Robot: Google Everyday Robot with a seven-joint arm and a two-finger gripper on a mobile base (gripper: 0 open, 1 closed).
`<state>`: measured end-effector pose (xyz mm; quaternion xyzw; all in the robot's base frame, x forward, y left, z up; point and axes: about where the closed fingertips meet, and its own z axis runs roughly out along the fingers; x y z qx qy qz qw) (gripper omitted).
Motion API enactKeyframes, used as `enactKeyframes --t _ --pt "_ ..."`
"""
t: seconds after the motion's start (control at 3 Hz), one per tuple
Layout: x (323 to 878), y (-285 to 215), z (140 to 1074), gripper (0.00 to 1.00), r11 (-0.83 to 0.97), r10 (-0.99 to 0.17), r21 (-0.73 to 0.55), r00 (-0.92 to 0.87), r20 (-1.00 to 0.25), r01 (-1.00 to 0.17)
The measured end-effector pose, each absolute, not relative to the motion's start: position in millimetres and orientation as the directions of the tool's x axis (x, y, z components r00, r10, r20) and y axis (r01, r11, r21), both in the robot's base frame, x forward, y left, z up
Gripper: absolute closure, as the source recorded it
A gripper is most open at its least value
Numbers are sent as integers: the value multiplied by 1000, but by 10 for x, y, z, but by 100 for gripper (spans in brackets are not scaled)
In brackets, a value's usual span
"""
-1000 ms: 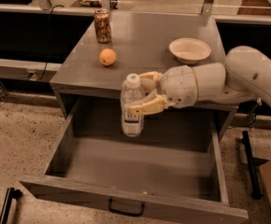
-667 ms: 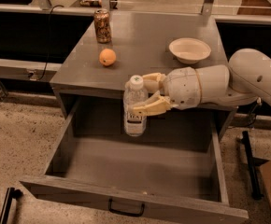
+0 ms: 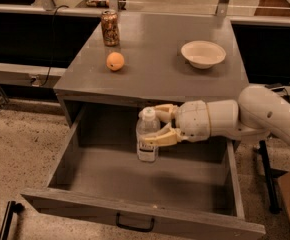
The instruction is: Place blue plastic bottle into top drawer
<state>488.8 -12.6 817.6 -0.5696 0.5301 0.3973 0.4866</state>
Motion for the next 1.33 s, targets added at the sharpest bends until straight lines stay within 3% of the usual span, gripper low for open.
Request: enactKeyframes --t 0.67,1.0,1.33 --pt "4766 -386 7630 100 91 -243 -117 92 -966 -989" --pt "4684 -431 7481 82 109 -210 -89 65 -976 -990" --pt "4680 -413 7483 58 105 -209 -89 66 -976 -990"
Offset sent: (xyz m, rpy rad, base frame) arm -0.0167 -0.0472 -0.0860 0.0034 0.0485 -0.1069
